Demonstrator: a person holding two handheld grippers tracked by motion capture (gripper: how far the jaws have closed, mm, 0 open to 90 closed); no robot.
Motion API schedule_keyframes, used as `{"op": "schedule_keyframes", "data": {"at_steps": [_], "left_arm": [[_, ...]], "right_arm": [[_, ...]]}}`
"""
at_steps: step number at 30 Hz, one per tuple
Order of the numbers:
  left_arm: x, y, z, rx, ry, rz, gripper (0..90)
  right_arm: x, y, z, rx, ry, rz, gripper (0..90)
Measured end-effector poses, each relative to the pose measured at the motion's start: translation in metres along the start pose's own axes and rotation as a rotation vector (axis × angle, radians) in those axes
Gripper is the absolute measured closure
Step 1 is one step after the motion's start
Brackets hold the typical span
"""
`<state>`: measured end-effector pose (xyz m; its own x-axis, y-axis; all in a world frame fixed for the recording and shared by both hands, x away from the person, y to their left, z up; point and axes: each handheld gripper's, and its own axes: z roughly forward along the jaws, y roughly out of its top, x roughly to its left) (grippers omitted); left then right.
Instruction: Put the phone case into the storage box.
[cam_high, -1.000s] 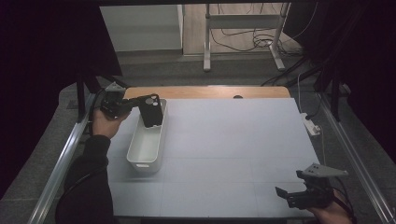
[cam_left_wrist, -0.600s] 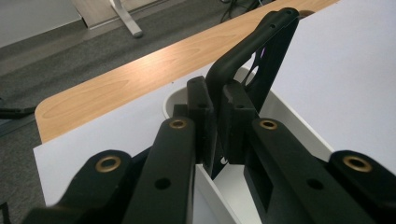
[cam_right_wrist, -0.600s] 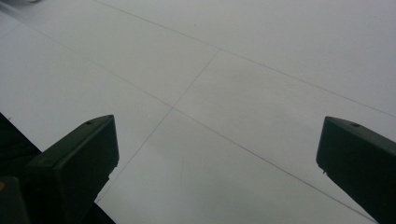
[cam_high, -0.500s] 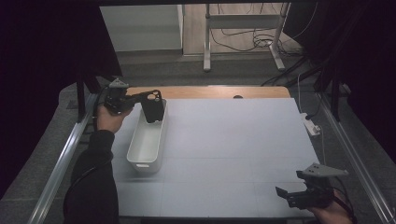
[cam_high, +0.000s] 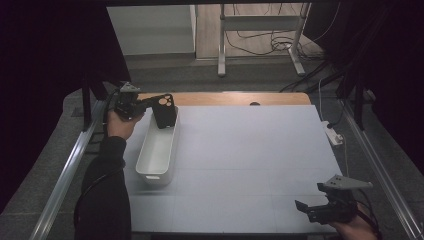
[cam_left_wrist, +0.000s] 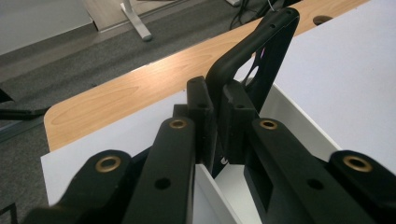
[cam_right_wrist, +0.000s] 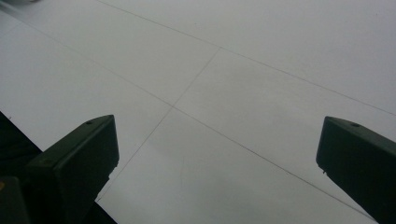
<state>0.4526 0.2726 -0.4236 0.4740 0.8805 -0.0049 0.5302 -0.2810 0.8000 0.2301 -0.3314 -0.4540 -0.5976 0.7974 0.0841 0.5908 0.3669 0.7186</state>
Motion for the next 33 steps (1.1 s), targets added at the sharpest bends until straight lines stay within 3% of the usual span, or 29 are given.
{"op": "schedule_keyframes", "data": {"at_steps": [23,33], "left_arm": [[0.004,0.002,0.016,-0.044,0.042,0.023,82.5],[0.008,0.0,0.017,-0.046,0.056,-0.007,79.7]], "right_arm": [[-0.001,0.0,0.0,0.003,0.005,0.01,0.0],[-0.002,0.0,0.0,0.005,0.007,0.014,0.0]]}}
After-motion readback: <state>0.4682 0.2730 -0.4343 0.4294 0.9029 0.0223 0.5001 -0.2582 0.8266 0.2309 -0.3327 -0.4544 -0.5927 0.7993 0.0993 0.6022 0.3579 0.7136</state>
